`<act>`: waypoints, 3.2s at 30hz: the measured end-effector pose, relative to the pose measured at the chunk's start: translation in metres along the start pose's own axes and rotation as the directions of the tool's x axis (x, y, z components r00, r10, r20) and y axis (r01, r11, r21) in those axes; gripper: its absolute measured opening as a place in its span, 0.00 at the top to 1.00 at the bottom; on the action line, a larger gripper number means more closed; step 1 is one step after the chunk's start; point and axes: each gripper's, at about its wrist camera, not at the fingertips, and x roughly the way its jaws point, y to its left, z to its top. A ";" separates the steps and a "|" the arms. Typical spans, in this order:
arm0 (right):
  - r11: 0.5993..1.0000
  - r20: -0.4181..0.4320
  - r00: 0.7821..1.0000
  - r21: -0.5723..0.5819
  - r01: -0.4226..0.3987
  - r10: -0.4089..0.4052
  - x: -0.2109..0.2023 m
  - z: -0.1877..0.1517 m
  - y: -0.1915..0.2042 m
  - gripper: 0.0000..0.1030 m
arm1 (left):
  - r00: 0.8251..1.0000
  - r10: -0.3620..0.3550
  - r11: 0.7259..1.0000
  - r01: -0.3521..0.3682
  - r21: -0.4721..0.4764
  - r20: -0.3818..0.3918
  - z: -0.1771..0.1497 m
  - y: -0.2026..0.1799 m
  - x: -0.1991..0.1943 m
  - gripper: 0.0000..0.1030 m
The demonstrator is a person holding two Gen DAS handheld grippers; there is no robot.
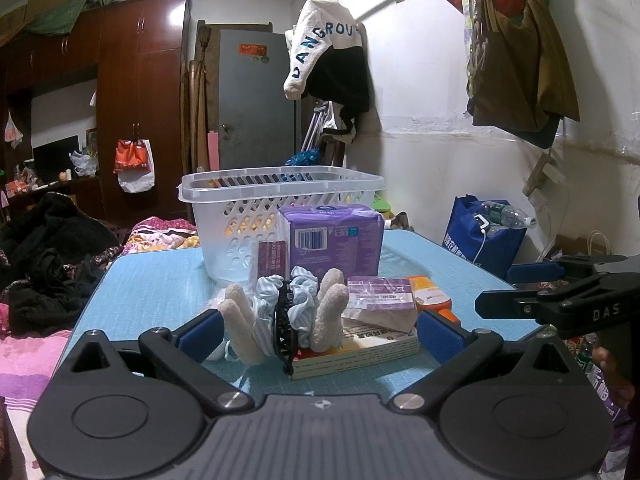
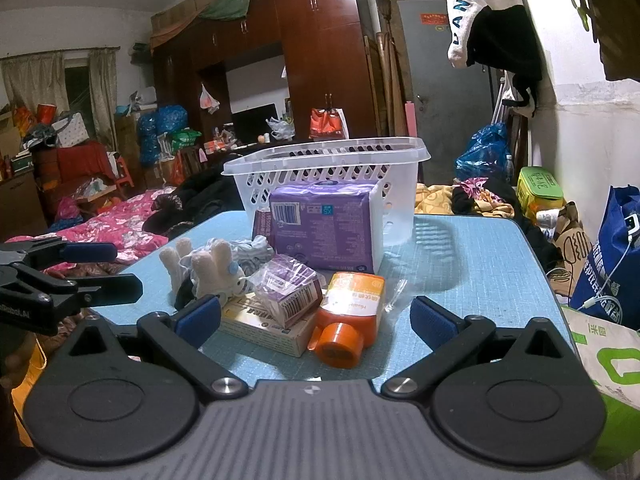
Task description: Organize objects
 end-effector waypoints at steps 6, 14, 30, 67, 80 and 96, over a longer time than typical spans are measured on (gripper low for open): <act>1.000 -0.002 1.000 -0.003 0.000 0.000 0.000 0.000 0.000 0.00 | 1.000 -0.001 1.000 0.001 0.001 -0.001 0.000 0.000 0.000 0.00; 1.000 -0.002 1.000 -0.003 0.000 0.000 0.000 0.000 0.000 0.00 | 1.000 -0.005 1.000 0.005 -0.006 -0.002 0.000 0.000 0.000 0.00; 1.000 -0.003 1.000 -0.005 0.002 -0.002 0.000 0.000 -0.001 0.00 | 1.000 -0.006 1.000 0.006 -0.006 -0.004 0.000 0.001 -0.001 0.00; 1.000 -0.002 1.000 -0.012 0.004 -0.004 0.003 -0.002 0.001 0.00 | 0.999 -0.006 1.000 0.007 -0.014 0.048 -0.001 0.001 -0.005 0.00; 0.997 0.196 0.978 -0.060 -0.054 0.065 0.020 -0.007 0.033 0.00 | 0.974 0.142 0.990 -0.139 -0.029 0.174 0.002 0.052 0.014 0.00; 0.988 0.117 0.982 -0.066 -0.141 0.148 0.065 -0.007 0.068 0.43 | 0.994 0.010 0.996 0.000 -0.091 0.108 -0.020 0.075 0.050 0.41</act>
